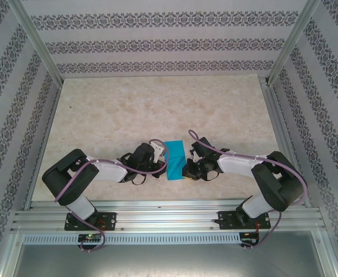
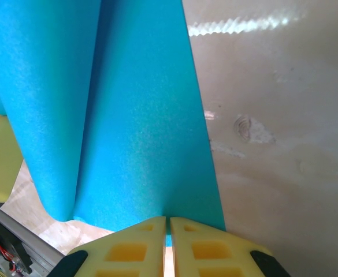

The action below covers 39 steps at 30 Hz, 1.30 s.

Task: Fold a paper plane with a square sheet of paper (fold left side to right side)
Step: Fold the triangle a second time at the center of the table.

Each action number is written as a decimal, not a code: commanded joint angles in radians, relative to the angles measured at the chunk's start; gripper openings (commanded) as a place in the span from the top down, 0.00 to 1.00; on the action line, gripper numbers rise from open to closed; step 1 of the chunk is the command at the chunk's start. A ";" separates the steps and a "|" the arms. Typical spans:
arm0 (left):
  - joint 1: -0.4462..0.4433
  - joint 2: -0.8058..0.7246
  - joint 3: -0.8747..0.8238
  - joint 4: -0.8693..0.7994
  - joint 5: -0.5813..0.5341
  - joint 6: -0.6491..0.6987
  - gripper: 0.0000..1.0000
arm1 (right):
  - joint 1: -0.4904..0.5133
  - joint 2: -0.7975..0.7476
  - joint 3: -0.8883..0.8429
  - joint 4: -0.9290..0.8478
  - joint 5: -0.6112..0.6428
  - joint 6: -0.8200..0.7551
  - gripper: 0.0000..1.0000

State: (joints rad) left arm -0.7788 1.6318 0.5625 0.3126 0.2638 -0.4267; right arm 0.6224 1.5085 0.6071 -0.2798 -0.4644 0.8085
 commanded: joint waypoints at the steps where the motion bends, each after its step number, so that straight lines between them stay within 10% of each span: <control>1: 0.013 -0.007 0.003 -0.009 -0.003 0.017 1.00 | 0.013 0.018 0.013 -0.037 0.038 -0.022 0.88; 14: 0.013 0.010 -0.015 0.017 0.013 0.006 1.00 | -0.021 -0.143 0.070 0.003 0.023 0.016 0.81; 39: 0.013 0.026 -0.003 0.028 0.017 0.009 1.00 | 0.045 0.067 0.095 0.237 0.005 0.109 0.87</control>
State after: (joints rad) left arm -0.7788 1.6379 0.5526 0.3134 0.2649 -0.4271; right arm 0.6548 1.5658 0.6853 -0.0669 -0.4683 0.9157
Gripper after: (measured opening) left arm 0.058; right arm 0.126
